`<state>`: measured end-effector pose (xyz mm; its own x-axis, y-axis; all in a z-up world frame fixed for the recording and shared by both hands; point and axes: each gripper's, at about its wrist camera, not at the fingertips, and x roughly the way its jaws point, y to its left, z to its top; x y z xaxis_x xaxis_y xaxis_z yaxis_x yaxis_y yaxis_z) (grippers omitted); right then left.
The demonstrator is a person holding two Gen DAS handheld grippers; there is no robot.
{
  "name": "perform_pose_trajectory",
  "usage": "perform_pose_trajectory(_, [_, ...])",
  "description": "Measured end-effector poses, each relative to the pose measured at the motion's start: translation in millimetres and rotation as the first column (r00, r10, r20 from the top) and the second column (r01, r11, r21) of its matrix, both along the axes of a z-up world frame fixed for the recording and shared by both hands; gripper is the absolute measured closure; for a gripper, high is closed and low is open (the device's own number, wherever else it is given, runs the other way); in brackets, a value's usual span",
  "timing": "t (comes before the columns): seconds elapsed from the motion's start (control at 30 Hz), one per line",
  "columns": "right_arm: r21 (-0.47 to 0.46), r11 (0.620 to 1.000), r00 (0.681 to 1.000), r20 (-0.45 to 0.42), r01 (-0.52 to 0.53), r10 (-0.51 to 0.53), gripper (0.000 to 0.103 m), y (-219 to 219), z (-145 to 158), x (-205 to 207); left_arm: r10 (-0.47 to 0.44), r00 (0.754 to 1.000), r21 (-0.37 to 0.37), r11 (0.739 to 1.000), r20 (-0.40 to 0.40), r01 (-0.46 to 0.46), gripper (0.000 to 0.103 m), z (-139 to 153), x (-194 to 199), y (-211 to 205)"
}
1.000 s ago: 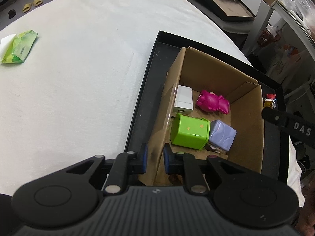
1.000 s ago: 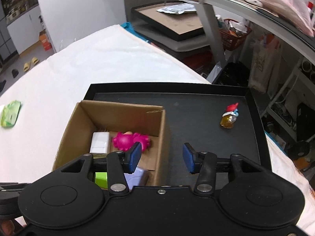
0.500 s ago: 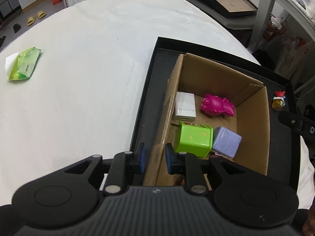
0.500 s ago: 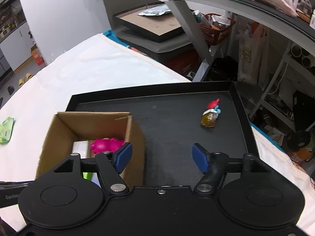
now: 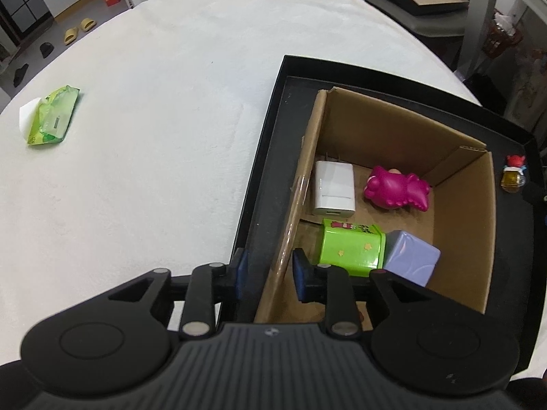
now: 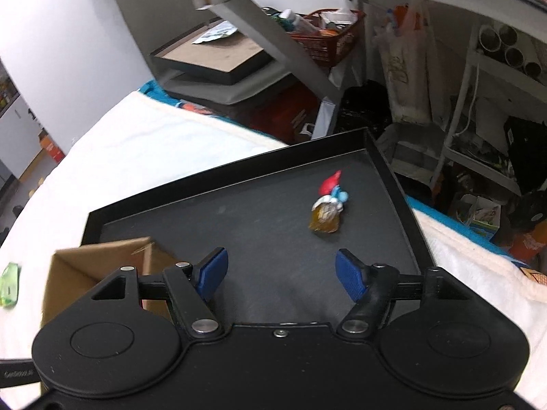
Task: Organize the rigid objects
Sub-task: 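Move the right gripper to the red-capped figure and close on it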
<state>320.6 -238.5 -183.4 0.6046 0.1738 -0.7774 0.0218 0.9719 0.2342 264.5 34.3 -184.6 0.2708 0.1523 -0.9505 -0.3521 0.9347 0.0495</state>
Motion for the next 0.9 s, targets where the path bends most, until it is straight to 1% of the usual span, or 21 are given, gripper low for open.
perform_pose_trajectory(0.07, [0.003, 1.000, 1.000, -0.007, 0.016, -0.016, 0.034, -7, -5, 7, 0.004, 1.000, 0.011, 1.000, -0.006, -0.004, 0.073, -1, 3, -2])
perform_pose_trajectory(0.17, [-0.007, 1.000, 1.000, -0.016, 0.025, -0.025, 0.034, -14, -12, 17, -0.015, 1.000, 0.037, 0.999, -0.007, 0.015, 0.071, 0, 9, -8])
perform_pose_trajectory(0.23, [-0.016, 1.000, 1.000, -0.014, 0.022, -0.022, 0.034, -17, -15, 23, -0.019, 1.000, 0.052, 0.998, -0.007, 0.019, 0.067, -1, 13, -11])
perform_pose_trajectory(0.53, [0.012, 0.998, 0.998, -0.020, 0.055, -0.054, 0.034, -31, -26, 50, -0.011, 0.999, 0.086, 0.996, -0.032, 0.014, 0.065, -7, 27, -22])
perform_pose_trajectory(0.63, [0.026, 0.997, 0.997, -0.030, 0.070, -0.069, 0.034, -33, -31, 61, -0.021, 0.999, 0.075, 0.997, -0.041, 0.024, 0.065, -9, 29, -26])
perform_pose_trajectory(0.8, [0.042, 0.997, 0.997, -0.049, 0.069, -0.067, 0.034, -31, -42, 75, -0.030, 0.998, 0.098, 0.995, -0.049, 0.035, 0.061, -10, 31, -34])
perform_pose_trajectory(0.9, [0.036, 0.997, 0.996, -0.059, 0.062, -0.059, 0.035, -28, -46, 80, -0.035, 0.998, 0.110, 0.993, -0.054, 0.040, 0.060, -11, 32, -37])
